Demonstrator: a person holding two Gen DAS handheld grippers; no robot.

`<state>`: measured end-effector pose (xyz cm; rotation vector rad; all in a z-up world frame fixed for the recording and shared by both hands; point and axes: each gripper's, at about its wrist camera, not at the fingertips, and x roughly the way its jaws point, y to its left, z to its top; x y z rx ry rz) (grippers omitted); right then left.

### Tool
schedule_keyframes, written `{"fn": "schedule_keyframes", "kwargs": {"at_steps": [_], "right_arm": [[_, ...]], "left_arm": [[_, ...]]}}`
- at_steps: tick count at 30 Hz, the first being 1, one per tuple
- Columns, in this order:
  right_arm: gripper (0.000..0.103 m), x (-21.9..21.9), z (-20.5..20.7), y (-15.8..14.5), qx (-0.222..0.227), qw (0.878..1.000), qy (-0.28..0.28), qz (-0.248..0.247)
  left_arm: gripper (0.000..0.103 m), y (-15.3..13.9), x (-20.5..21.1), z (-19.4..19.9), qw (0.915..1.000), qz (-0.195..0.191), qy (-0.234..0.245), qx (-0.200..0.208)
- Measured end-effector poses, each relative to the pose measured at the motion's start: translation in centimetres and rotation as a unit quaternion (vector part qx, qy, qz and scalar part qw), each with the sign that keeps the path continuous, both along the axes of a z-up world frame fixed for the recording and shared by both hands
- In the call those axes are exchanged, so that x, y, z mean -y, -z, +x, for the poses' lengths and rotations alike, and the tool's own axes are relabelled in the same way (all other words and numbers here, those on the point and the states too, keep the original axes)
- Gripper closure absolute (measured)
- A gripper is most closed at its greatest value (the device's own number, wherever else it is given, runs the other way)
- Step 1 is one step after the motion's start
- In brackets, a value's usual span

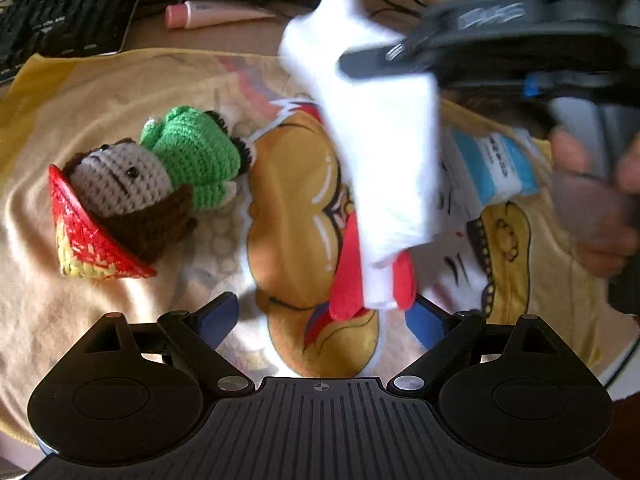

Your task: Organize soft objects

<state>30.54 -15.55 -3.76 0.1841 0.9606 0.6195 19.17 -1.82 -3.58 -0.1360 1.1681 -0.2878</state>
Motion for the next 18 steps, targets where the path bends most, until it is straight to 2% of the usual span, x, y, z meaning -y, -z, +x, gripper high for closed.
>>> {"fn": "schedule_keyframes", "kwargs": {"at_steps": [3, 9, 18], "right_arm": [[0.088, 0.9, -1.3, 0.4, 0.016, 0.999, 0.004, -0.043], [0.088, 3.5, -2.6, 1.3, 0.008, 0.995, 0.034, -0.093], [0.088, 2.3, -7.7, 0.1, 0.007, 0.997, -0.010, -0.070]], "left_arm": [[0.009, -0.1, 0.1, -0.1, 1.0000, 0.005, 0.004, 0.003], [0.009, -0.1, 0.5, -0.2, 0.9998, 0.008, 0.019, 0.006], [0.008, 0.3, -0.2, -0.3, 0.9997, 0.004, 0.022, -0.003]]}}
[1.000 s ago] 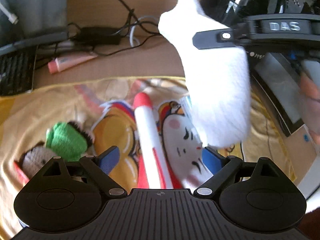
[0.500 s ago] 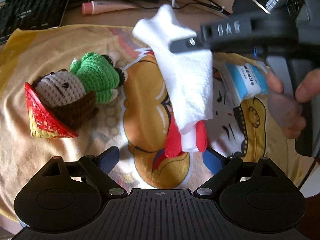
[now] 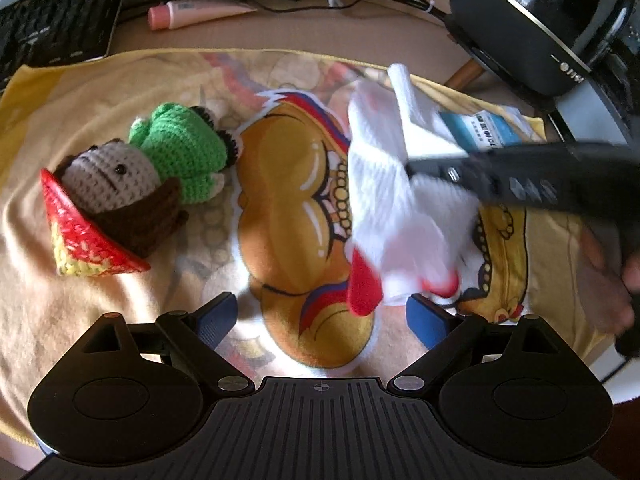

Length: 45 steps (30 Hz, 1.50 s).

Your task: Organize soft objects

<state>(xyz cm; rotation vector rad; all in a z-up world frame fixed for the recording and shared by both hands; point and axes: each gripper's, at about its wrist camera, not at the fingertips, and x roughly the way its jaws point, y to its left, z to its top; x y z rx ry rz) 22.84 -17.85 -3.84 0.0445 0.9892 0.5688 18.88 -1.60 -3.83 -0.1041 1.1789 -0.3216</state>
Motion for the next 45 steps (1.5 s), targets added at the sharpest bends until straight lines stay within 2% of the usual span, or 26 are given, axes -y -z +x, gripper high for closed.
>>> {"fn": "schedule_keyframes", "kwargs": {"at_steps": [5, 10, 13, 17, 21, 24, 28, 32, 33, 34, 35, 36, 38, 40, 41, 42, 43, 45], "right_arm": [[0.088, -0.8, -3.1, -1.0, -0.014, 0.999, -0.036, 0.017], [0.088, -0.9, -5.5, 0.1, -0.029, 0.998, -0.059, -0.005], [0.088, 0.6, -5.8, 0.8, -0.035, 0.999, -0.027, -0.023], [0.088, 3.6, -5.9, 0.1, -0.029, 0.999, 0.024, -0.007], [0.088, 6.4, -6.2, -1.3, -0.021, 0.997, 0.072, 0.030], [0.086, 8.4, -6.2, -3.0, 0.002, 0.993, 0.103, 0.062], [0.086, 10.7, -5.3, -4.9, 0.033, 0.986, 0.139, 0.091], [0.086, 12.4, -5.2, -5.8, 0.052, 0.981, 0.162, 0.098], [0.086, 12.8, -5.2, -5.9, 0.053, 0.980, 0.166, 0.100], [0.086, 13.1, -5.3, -5.9, 0.052, 0.978, 0.172, 0.102], [0.086, 13.4, -5.3, -5.8, 0.051, 0.978, 0.174, 0.103], [0.086, 13.6, -5.4, -5.7, 0.049, 0.977, 0.177, 0.105], [0.086, 14.0, -5.3, -5.4, 0.043, 0.977, 0.181, 0.106], [0.086, 14.1, -5.2, -5.2, 0.038, 0.977, 0.184, 0.105], [0.086, 14.1, -5.2, -5.0, 0.035, 0.977, 0.184, 0.104], [0.086, 14.0, -5.0, -5.0, 0.035, 0.977, 0.184, 0.101], [0.086, 13.9, -4.8, -5.0, 0.035, 0.978, 0.182, 0.100], [0.086, 13.5, -4.7, -5.1, 0.037, 0.979, 0.176, 0.099]], "left_arm": [[0.008, -0.5, -2.2, 0.5, 0.9997, -0.005, -0.022, 0.002], [0.007, -1.4, -3.2, 1.9, 0.9995, -0.012, -0.030, 0.005], [0.007, -2.7, -2.8, 2.8, 0.9996, -0.016, -0.021, 0.012], [0.006, -4.8, -2.0, 3.5, 0.9989, -0.046, 0.007, 0.008], [0.005, -6.7, -0.4, 4.0, 0.9986, -0.008, 0.037, 0.036], [0.004, -6.4, 1.8, 5.9, 0.9961, 0.018, 0.069, 0.053], [0.004, -3.7, 6.2, 9.7, 0.9904, 0.022, 0.127, 0.050], [0.004, -0.9, 10.0, 12.5, 0.9795, 0.070, 0.176, 0.069], [0.008, -0.3, 10.5, 13.0, 0.9771, 0.081, 0.183, 0.071], [0.035, 0.2, 11.1, 13.5, 0.9747, 0.091, 0.192, 0.071], [0.051, 0.7, 11.5, 13.9, 0.9730, 0.096, 0.200, 0.064], [0.053, 1.0, 11.7, 14.2, 0.9728, 0.093, 0.205, 0.057], [0.051, 1.0, 11.9, 14.6, 0.9717, 0.089, 0.211, 0.058], [0.043, 1.1, 12.0, 14.8, 0.9702, 0.084, 0.220, 0.059], [0.044, 1.1, 12.0, 14.8, 0.9696, 0.083, 0.222, 0.060], [0.049, 1.1, 12.0, 14.9, 0.9695, 0.085, 0.222, 0.061], [0.061, 0.9, 11.8, 15.0, 0.9705, 0.085, 0.217, 0.061], [0.071, 0.0, 11.1, 15.2, 0.9751, 0.065, 0.204, 0.059]]}}
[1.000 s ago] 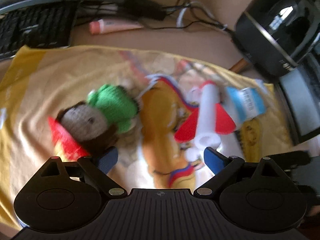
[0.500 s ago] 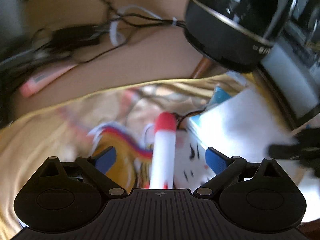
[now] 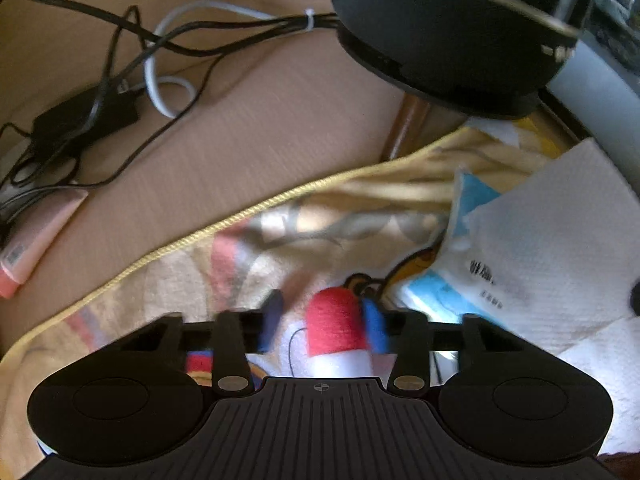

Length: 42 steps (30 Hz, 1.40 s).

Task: Organize soft objects
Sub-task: 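Grasp the white rocket by its red tip with the left gripper and lift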

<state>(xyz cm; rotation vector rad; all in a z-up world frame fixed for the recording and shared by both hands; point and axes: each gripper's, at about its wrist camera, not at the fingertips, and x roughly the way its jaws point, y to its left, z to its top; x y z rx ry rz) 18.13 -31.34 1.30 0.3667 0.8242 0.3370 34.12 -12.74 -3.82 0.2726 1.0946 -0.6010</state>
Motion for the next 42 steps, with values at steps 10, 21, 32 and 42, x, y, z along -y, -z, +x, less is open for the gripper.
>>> {"fn": "schedule_keyframes", "kwargs": {"at_steps": [10, 21, 32, 42], "right_arm": [[0.086, -3.7, 2.3, -1.1, 0.008, 0.998, -0.058, 0.000], [0.086, -12.8, 4.3, 1.7, -0.036, 0.982, -0.182, -0.019], [0.086, -5.9, 3.1, 4.1, -0.064, 0.994, -0.055, -0.071], [0.085, -1.1, -1.2, 2.1, -0.024, 0.999, 0.020, -0.020]], "left_arm": [[0.071, -5.2, -4.9, -2.1, 0.9930, -0.082, -0.075, 0.042], [0.071, -6.5, -7.1, -3.9, 0.9850, -0.136, -0.100, 0.034], [0.044, -4.8, -6.7, -3.3, 0.9906, -0.090, -0.103, 0.001], [0.031, -0.5, -2.2, -0.2, 0.9969, -0.007, -0.068, -0.038]]}}
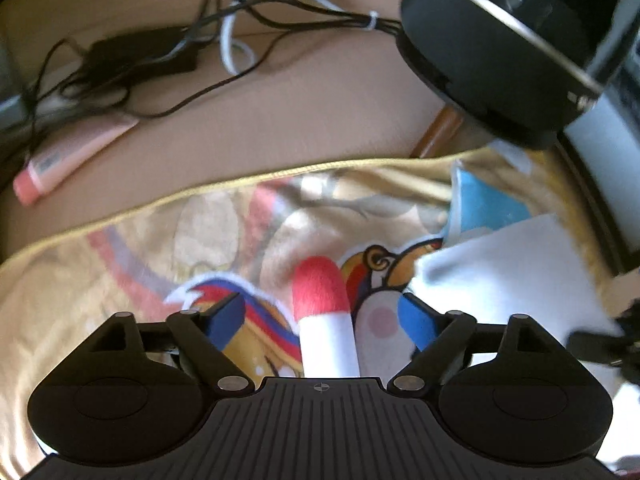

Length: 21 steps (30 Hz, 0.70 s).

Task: Organize soft objects
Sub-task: 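Grasp the white rocket by its red tip with the left gripper and lift, then lower the rocket onto the towel and open the left gripper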

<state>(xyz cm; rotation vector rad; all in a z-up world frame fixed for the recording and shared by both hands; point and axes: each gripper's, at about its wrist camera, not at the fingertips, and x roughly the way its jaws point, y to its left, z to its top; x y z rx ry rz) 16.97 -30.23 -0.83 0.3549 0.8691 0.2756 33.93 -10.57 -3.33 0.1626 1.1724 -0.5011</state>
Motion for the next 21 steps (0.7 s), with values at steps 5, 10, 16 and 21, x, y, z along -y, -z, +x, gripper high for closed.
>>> {"fn": "schedule_keyframes", "kwargs": {"at_steps": [5, 10, 16, 21], "right_arm": [[0.085, 1.1, -0.4, 0.3, -0.005, 1.000, 0.016, 0.017], [0.092, 0.8, -0.1, -0.3, 0.010, 1.000, 0.009, 0.024], [0.092, 0.0, 1.6, -2.3, 0.038, 0.999, 0.004, -0.009], [0.092, -2.0, 3.3, -4.3, 0.046, 0.998, -0.043, 0.018]], "left_arm": [[0.060, 0.5, 0.5, 0.2, 0.9997, 0.008, 0.020, 0.009], [0.069, -3.2, -1.6, 0.5, 0.9955, -0.080, -0.010, 0.051], [0.069, -8.8, -4.6, -3.7, 0.9652, -0.184, -0.030, 0.184], [0.069, -7.5, -6.0, -5.4, 0.9631, -0.190, -0.052, 0.184]]}}
